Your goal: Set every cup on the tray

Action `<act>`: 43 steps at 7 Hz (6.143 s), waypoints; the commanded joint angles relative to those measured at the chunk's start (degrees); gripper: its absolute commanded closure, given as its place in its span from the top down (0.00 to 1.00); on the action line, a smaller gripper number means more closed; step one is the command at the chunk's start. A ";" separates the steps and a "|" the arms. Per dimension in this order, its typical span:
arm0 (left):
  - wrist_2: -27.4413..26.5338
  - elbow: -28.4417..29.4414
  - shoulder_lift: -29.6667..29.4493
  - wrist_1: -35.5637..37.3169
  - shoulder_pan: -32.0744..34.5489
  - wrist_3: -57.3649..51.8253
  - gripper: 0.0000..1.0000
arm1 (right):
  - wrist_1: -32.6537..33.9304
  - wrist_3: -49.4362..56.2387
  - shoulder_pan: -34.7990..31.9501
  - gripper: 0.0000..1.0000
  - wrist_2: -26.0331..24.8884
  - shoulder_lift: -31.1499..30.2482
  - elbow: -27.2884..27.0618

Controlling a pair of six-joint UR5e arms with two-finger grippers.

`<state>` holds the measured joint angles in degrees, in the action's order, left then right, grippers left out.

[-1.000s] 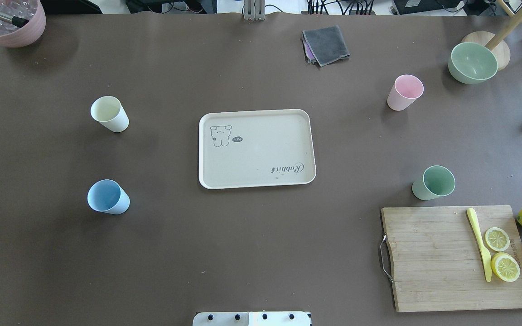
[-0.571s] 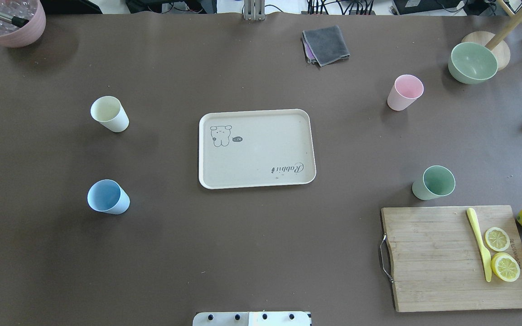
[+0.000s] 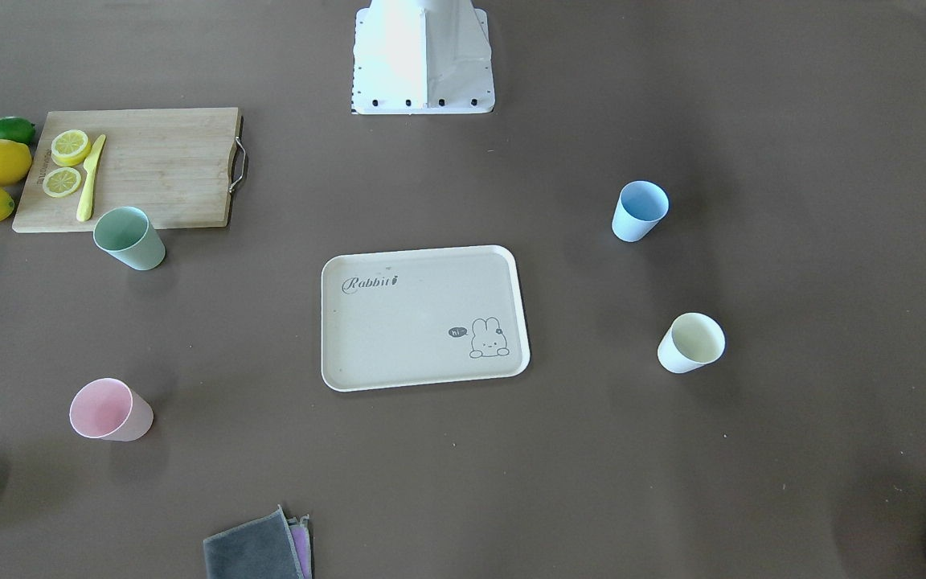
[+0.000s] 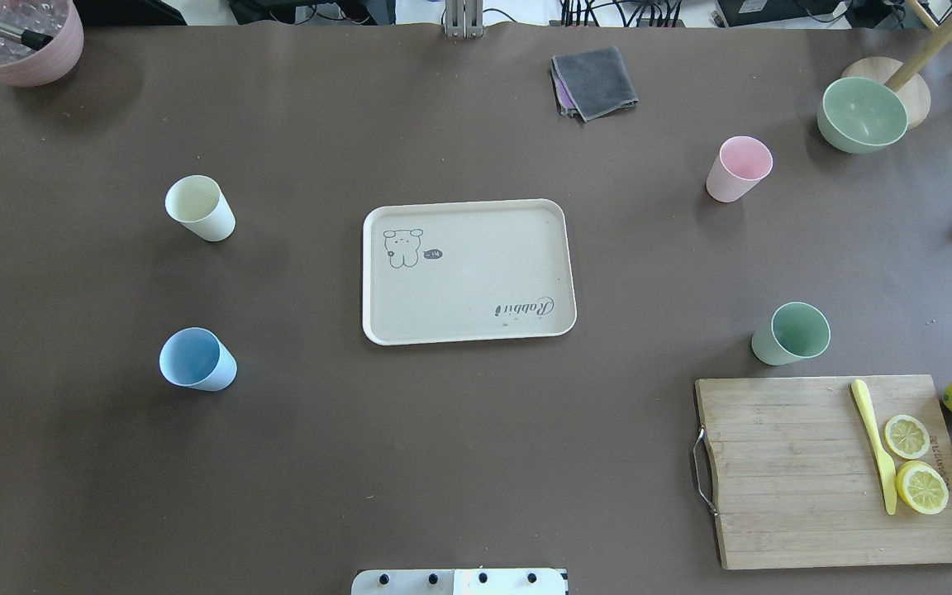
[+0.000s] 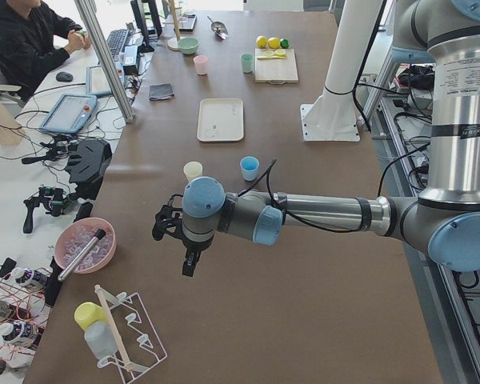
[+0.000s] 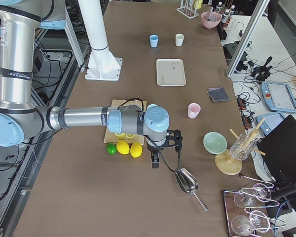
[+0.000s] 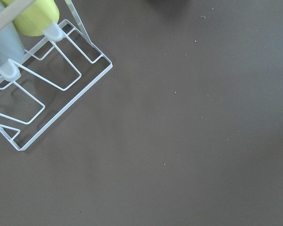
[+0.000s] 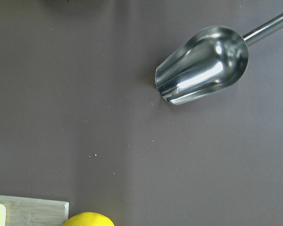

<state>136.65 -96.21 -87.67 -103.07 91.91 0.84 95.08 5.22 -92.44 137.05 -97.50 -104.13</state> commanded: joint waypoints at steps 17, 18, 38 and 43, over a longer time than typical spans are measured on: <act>-0.15 -2.49 -2.85 -10.22 -9.26 19.14 0.98 | -30.30 -52.40 39.95 1.00 -11.01 2.58 -4.94; -0.33 -2.84 -2.85 -13.18 -13.56 26.59 0.98 | -30.30 -53.02 40.66 1.00 -11.54 2.23 -4.86; -6.03 -11.10 -4.88 -18.04 -37.13 51.88 0.97 | -28.64 -65.33 37.94 0.00 -1.07 18.90 -1.70; -13.60 -9.19 -6.27 -20.59 -49.54 56.90 0.91 | -20.37 -69.47 43.47 0.00 -7.75 30.08 -1.26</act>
<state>124.63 -106.57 -93.19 -123.01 44.47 56.46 74.49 -63.58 -50.65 131.31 -69.05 -105.74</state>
